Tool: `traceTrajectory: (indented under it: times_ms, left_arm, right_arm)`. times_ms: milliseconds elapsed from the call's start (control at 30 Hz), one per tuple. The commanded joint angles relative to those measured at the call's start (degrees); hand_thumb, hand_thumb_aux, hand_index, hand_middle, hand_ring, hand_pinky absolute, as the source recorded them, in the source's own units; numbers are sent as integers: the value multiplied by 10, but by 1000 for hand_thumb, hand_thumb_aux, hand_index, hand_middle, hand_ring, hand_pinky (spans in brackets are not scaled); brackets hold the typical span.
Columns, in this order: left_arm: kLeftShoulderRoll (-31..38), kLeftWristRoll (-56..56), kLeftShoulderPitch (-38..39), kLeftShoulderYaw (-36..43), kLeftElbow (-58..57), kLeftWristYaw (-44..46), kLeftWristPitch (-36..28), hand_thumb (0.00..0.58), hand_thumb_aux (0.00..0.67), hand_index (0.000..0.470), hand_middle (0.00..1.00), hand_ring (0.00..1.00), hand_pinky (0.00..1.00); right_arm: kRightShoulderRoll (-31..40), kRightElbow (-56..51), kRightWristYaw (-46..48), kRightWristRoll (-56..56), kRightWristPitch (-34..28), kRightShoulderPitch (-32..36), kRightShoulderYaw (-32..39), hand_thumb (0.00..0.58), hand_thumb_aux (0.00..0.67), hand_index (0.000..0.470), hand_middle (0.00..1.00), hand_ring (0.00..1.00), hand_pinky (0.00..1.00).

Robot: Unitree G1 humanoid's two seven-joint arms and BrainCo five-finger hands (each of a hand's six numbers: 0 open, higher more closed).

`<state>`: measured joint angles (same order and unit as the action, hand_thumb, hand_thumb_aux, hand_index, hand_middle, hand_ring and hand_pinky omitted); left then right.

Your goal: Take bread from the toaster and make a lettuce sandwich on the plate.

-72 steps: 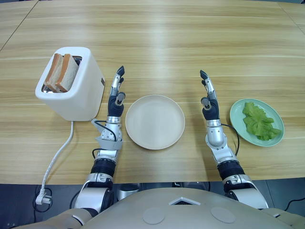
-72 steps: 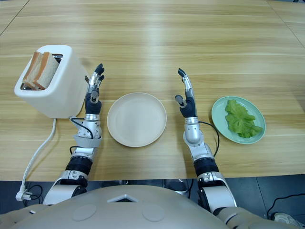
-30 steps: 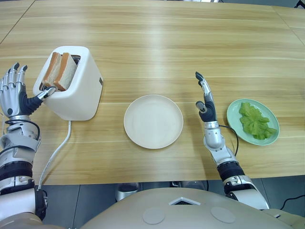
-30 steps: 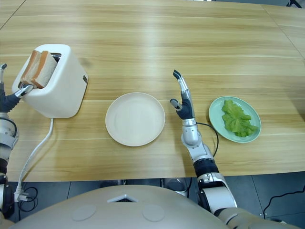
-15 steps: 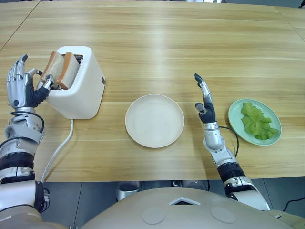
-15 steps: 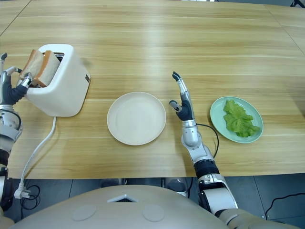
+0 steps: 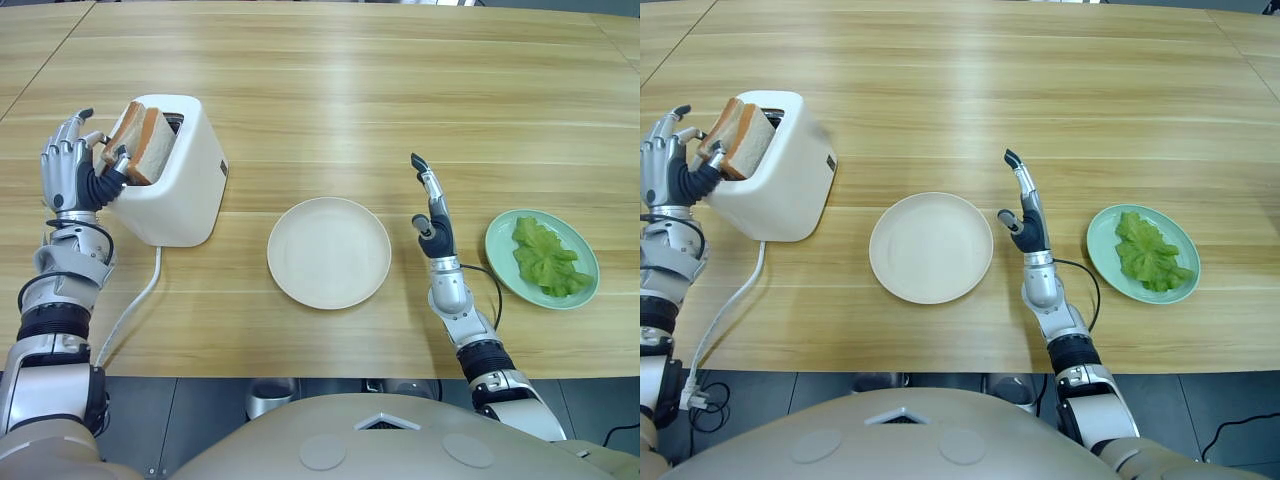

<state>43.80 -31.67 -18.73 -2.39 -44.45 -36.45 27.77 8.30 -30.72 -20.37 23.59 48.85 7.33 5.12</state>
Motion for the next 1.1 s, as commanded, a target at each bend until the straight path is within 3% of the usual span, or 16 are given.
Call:
traceTrajectory:
  times_ms: [33,333,433,600,800,967,1100]
  left_arm:
    - [-12,41,-32,-17,-16,10,11,580,670,460,1000,1000,1000]
    - [-30,101,-82,-74,10,-41,51,580,670,460,1000,1000,1000]
    - [-46,127,-61,-122,125,-67,83,580,670,460,1000,1000,1000]
    - [-114,182,6,-128,377,7,81,580,670,460,1000,1000,1000]
    - [-209,264,116,41,525,197,61,580,670,460,1000,1000,1000]
    - [-302,287,182,166,463,301,44,580,670,460,1000,1000,1000]
    - [-342,261,191,184,385,325,55,580,670,460,1000,1000,1000]
  right_arm:
    - [-3,-12,-10,-5,-11,9,-7,0,0,0,0,0,0]
    - [-7,-47,-36,1,-15,39,-12,0,0,0,0,0,0]
    - [-8,-57,-44,4,-14,48,-12,0,0,0,0,0,0]
    - [-4,-65,-59,4,-15,60,-18,0,0,0,0,0,0]
    - [13,-36,-64,-6,-18,62,-37,0,0,0,0,0,0]
    - [49,46,-65,-11,-39,34,-80,0,0,0,0,0,0]
    - [76,114,-60,-5,-61,-2,-110,0,0,0,0,0,0]
